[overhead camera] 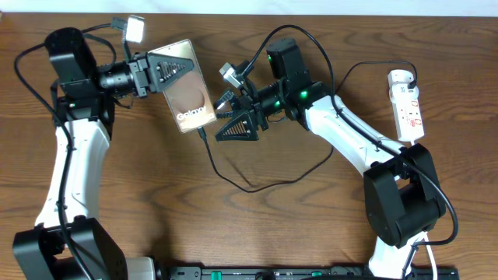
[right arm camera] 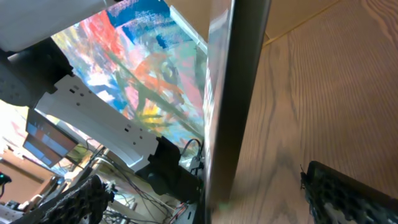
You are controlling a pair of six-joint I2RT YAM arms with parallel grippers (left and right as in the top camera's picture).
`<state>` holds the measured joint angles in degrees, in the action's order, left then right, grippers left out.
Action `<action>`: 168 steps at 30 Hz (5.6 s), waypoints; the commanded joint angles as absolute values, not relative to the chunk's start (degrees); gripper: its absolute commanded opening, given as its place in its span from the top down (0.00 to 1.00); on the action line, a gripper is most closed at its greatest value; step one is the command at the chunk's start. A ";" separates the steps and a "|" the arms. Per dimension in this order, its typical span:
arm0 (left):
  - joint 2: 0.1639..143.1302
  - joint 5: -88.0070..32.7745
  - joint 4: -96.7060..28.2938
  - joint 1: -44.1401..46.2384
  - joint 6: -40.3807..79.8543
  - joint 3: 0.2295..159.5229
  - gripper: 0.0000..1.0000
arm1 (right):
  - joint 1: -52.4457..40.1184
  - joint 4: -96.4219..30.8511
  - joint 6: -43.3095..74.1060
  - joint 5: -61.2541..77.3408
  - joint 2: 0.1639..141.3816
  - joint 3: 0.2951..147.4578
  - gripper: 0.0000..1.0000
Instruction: Plug charger to phone and switch on socket
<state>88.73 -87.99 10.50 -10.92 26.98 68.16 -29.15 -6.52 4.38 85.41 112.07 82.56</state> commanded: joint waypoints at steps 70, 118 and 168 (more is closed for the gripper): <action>116.09 -51.77 -23.90 -10.41 9.65 62.94 0.93 | -19.70 -39.24 9.15 31.40 111.00 83.74 0.01; 116.09 -36.71 -34.06 -10.68 20.27 62.94 0.36 | -19.70 -39.31 9.13 31.40 111.00 83.74 0.01; 82.98 -23.70 -45.95 -14.76 15.03 62.96 0.35 | -19.64 -40.18 9.80 29.36 110.98 83.74 0.01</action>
<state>92.16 -25.50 -45.82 -14.92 17.91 62.37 -19.94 -39.66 9.17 31.05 112.07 82.94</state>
